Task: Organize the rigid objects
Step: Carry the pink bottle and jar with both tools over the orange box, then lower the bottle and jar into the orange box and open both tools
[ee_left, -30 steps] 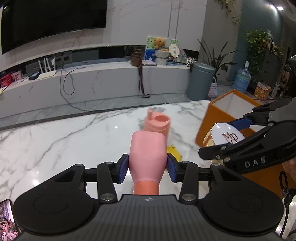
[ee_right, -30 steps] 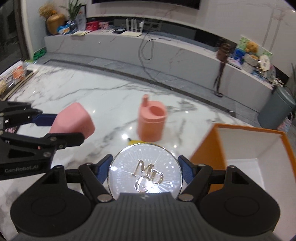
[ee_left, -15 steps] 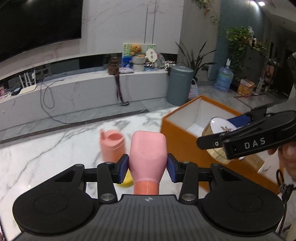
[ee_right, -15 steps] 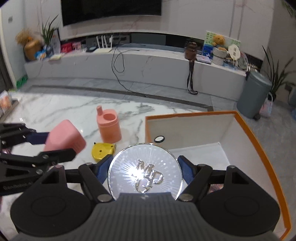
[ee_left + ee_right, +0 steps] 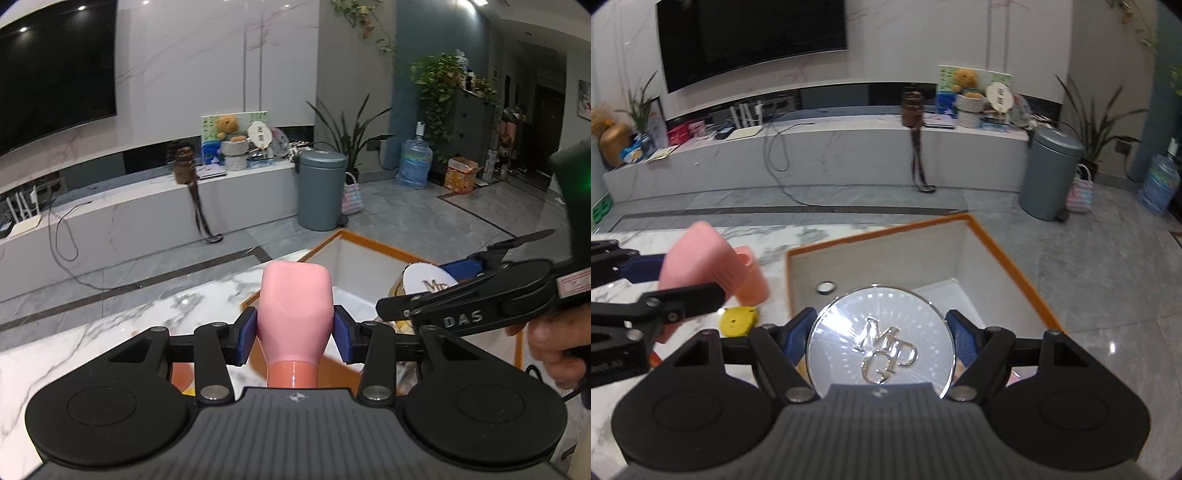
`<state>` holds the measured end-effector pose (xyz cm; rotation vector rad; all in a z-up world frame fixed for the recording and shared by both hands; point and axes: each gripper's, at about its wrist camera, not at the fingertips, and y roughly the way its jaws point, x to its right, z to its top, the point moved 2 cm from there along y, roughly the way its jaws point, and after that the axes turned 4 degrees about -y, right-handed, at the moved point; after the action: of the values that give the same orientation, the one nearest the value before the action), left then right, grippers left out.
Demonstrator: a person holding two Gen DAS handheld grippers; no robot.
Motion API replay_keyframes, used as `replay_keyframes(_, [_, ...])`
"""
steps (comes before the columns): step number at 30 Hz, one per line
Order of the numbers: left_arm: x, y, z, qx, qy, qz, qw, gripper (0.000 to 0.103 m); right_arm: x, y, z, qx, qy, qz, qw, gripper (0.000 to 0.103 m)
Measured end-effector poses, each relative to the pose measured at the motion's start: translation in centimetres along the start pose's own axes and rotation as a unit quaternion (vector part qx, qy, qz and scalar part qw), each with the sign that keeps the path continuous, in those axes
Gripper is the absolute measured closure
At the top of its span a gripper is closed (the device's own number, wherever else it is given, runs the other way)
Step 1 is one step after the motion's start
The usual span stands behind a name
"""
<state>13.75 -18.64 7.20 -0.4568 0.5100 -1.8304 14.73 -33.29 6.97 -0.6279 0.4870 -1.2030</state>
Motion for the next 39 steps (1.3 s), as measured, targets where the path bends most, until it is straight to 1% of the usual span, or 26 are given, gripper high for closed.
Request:
replay_keyframes(4, [1.6, 0.5, 0.7, 0.005, 0.012, -0.011, 0.9999, 0.054, 1.8, 0.0, -0.4, -0.002, 0.019, -0.017, 1.000, 0.028])
replay_keyframes(8, [2.6, 1.1, 1.3, 0.003, 0.013, -0.015, 0.9998, 0.054, 3.4, -0.1, -0.7, -0.001, 0.038, -0.031, 0.999, 0.028])
replay_keyframes(13, [4.1, 2.6, 2.0, -0.006, 0.023, -0.023, 0.9995, 0.054, 4.7, 0.4, -1.2, -0.015, 0.028, -0.063, 0.997, 0.028])
replay_keyframes(19, [5.1, 5.7, 2.8, -0.038, 0.013, -0.030, 0.9988, 0.054, 5.6, 1.7, -1.8, -0.037, 0.022, -0.065, 0.997, 0.028])
replay_keyframes(22, [5.6, 7.2, 2.9, -0.050, 0.022, -0.023, 0.9982, 0.054, 5.6, 2.4, -2.0, -0.041, 0.019, -0.065, 0.997, 0.028])
replay_keyframes(26, [6.1, 9.4, 2.9, -0.078, 0.046, -0.012, 0.9958, 0.056, 5.6, 3.6, -2.1, -0.048, 0.012, -0.068, 0.996, 0.028])
replay_keyframes(29, [6.1, 10.7, 2.8, -0.098, 0.047, -0.012, 0.9940, 0.057, 5.7, 4.4, -2.0, -0.046, 0.008, -0.072, 0.996, 0.028])
replay_keyframes(35, [5.4, 12.5, 1.8, -0.125, 0.048, -0.009, 0.9909, 0.058, 5.8, 5.8, -1.8, -0.045, -0.004, -0.084, 0.995, 0.028])
replay_keyframes(39, [4.7, 13.6, 2.0, -0.141, 0.031, -0.012, 0.9895, 0.058, 5.9, 7.1, -1.5, -0.050, -0.006, -0.089, 0.995, 0.028])
